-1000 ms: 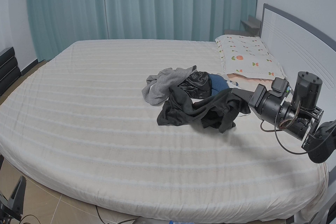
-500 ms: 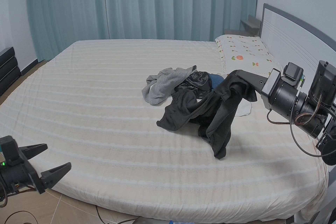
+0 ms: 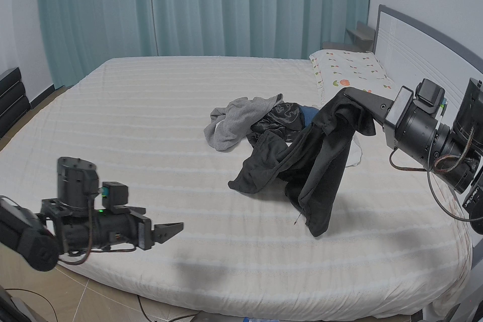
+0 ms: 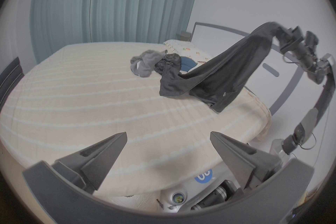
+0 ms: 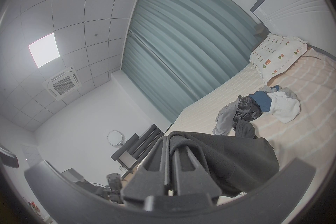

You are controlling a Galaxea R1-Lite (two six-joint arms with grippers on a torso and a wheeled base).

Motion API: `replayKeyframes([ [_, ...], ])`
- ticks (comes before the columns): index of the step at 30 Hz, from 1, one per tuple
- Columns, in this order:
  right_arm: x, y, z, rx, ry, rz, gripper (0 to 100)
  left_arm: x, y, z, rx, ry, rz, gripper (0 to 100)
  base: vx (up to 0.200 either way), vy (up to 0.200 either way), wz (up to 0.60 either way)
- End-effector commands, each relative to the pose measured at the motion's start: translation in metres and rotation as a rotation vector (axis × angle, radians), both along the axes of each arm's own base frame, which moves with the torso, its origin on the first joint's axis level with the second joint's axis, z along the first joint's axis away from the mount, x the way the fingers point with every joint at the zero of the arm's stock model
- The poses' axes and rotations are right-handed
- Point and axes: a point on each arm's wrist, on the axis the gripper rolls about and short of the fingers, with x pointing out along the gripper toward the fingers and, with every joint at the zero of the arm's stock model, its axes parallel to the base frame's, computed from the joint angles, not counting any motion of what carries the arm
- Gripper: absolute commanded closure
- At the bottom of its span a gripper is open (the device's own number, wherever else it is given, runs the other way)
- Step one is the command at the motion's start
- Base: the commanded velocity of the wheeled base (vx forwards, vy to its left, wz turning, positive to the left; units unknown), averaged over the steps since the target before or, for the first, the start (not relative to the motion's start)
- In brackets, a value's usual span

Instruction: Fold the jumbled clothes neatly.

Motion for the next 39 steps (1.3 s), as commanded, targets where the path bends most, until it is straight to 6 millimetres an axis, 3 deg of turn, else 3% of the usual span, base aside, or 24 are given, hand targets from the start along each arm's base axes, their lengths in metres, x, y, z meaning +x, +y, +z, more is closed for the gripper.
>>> replayKeyframes([
  [1,-0.002,0.000,0.012,0.002,-0.018,0.003,100,0.066,-0.086,-0.101,0.042,0.079,0.033,0,0.000,0.000,0.00],
  [7,0.001,0.007,0.016,0.001,-0.024,0.025,100,0.090,-0.105,-0.123,0.023,0.047,0.032,0,0.000,0.000,0.00],
  [14,-0.005,0.013,0.019,0.009,-0.034,0.055,100,0.121,-0.123,-0.126,-0.054,-0.013,0.100,0,0.000,0.000,0.00],
  [19,-0.008,0.016,0.020,0.011,-0.037,0.068,100,0.135,-0.132,-0.132,-0.072,-0.032,0.098,0,0.000,0.000,0.00],
  [24,-0.004,0.018,0.017,0.006,-0.029,0.067,100,0.135,-0.146,-0.134,-0.070,-0.021,0.064,0,0.000,0.000,0.00],
  [27,-0.008,0.022,0.023,0.019,-0.048,0.085,100,0.157,-0.167,-0.134,-0.101,-0.071,0.063,0,0.000,0.000,0.00],
  [35,-0.019,0.018,0.032,0.034,-0.079,0.095,100,0.193,-0.179,-0.151,-0.105,-0.162,0.169,0,0.000,0.000,0.00],
  [36,-0.021,0.017,0.033,0.037,-0.084,0.095,100,0.198,-0.177,-0.156,-0.098,-0.166,0.191,100,0.000,0.000,0.00],
  [39,-0.021,0.015,0.036,0.041,-0.091,0.093,100,0.204,-0.174,-0.162,-0.081,-0.162,0.219,100,0.000,0.000,0.00],
])
